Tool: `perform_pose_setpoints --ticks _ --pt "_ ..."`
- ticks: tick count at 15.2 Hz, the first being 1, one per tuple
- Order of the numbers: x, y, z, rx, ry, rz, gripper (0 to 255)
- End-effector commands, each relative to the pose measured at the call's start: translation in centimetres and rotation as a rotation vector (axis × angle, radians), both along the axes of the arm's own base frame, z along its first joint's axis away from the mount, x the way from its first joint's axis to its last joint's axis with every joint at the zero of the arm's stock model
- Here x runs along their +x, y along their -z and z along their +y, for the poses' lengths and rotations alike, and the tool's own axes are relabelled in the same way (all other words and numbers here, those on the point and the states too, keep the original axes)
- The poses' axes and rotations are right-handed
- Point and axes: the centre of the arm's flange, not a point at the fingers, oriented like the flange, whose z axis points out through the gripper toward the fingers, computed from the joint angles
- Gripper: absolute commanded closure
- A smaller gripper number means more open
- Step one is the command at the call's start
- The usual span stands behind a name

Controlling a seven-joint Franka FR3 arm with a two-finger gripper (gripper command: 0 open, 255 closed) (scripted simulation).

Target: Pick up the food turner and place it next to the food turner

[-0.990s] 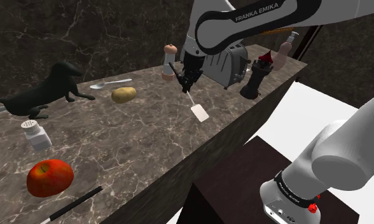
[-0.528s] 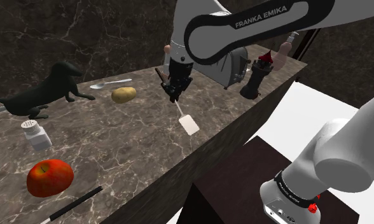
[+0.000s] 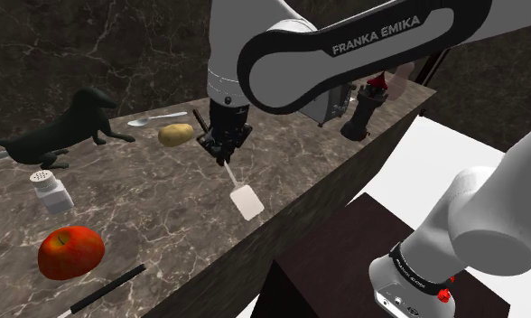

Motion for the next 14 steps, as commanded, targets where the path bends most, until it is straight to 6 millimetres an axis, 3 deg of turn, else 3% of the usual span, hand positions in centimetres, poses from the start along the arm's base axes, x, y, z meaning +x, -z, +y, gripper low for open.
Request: perform_pose_setpoints --ticks 1,9,14 --pt "-1.0 -0.1 2.6 0.000 0.002 0.000 255" --pt "-4.9 -0.1 12.4 0.000 0.002 0.000 255" --pt "-5.0 2.0 12.7 0.000 0.002 0.000 255"
